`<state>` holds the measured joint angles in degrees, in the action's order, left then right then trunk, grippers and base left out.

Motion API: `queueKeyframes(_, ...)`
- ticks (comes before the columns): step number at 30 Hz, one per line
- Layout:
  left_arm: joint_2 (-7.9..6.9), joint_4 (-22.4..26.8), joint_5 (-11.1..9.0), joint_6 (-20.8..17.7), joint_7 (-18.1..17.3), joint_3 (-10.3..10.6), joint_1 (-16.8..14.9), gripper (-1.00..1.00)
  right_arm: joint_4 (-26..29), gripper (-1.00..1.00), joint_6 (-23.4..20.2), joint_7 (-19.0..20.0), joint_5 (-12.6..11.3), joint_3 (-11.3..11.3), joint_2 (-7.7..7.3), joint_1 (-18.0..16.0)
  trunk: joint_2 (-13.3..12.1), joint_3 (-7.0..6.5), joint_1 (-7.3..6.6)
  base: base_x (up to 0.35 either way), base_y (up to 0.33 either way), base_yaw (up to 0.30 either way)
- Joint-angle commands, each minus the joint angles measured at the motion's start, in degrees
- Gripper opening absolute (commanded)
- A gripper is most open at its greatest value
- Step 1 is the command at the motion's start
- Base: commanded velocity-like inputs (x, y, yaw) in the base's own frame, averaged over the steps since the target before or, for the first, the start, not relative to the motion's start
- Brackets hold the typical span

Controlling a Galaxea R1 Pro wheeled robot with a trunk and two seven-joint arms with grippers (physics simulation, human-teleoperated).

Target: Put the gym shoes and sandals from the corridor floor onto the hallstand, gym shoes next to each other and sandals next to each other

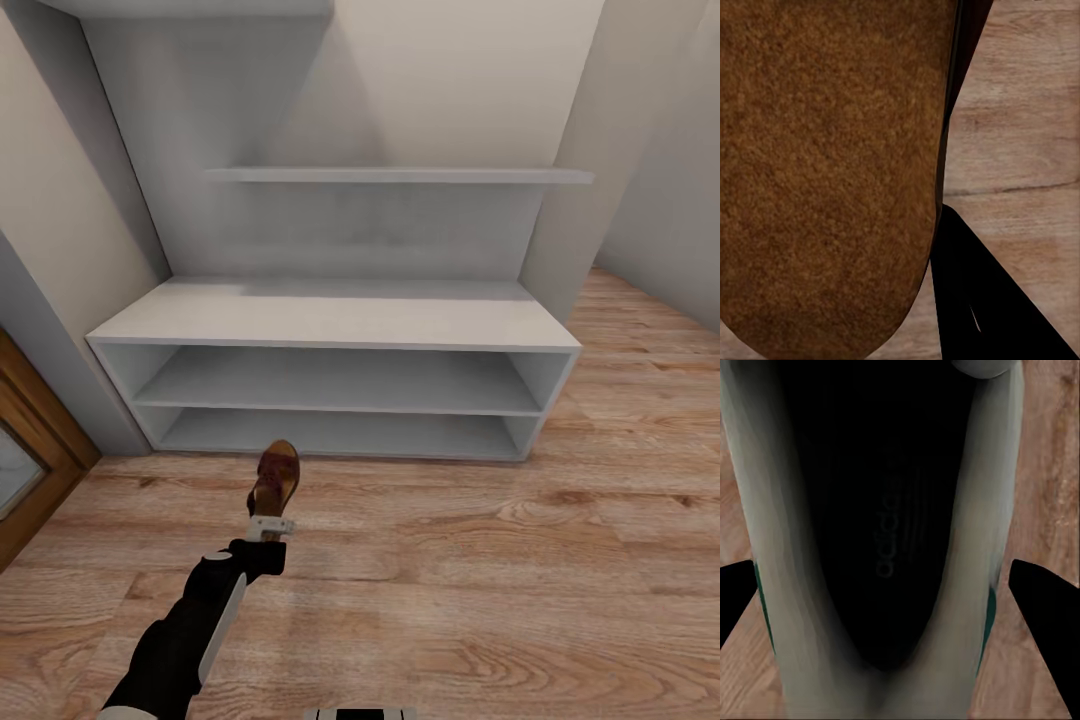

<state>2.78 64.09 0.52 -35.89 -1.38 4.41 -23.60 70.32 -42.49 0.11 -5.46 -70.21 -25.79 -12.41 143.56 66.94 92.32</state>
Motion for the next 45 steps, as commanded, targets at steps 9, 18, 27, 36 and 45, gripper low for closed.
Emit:
queueKeyframes(9, -0.1, -0.06, 0.01, -3.22, -0.29, -0.2, -2.04, -1.0, 0.77, -1.0, -6.22, -0.07, 9.96, -3.9, -2.47, -0.01, 0.02, 0.05, -0.01, 0.0, 0.0, 0.0)
queueKeyframes(18, -0.1, -0.01, 0.0, -10.22, -0.31, -0.27, -7.56, -1.0, 0.87, -1.0, -6.29, -0.02, 12.94, -3.89, -2.5, 0.01, 0.02, 0.05, -0.01, 0.0, 0.0, 0.0)
queueKeyframes(27, -0.1, 0.13, 0.0, -10.51, -0.3, -0.28, -7.77, -1.0, 0.88, -1.0, -6.29, -0.15, 13.1, -3.88, -2.51, 0.01, 0.03, 0.27, 0.02, 0.0, 0.0, 0.0)
queueKeyframes(36, -0.18, 0.21, 0.0, -10.52, -0.29, -0.49, -7.78, -1.0, 0.88, -1.0, -6.29, -0.19, 13.11, -3.88, -2.49, 0.01, 0.15, 2.63, 0.25, 0.0, 0.0, 0.0)
queueKeyframes(45, -0.32, 0.24, 0.09, -10.5, -0.29, -0.54, -7.81, -1.0, 0.95, -1.0, -6.21, -0.19, 13.11, -3.88, -2.51, 0.01, 0.27, 5.44, 0.48, 0.0, 0.0, 0.0)
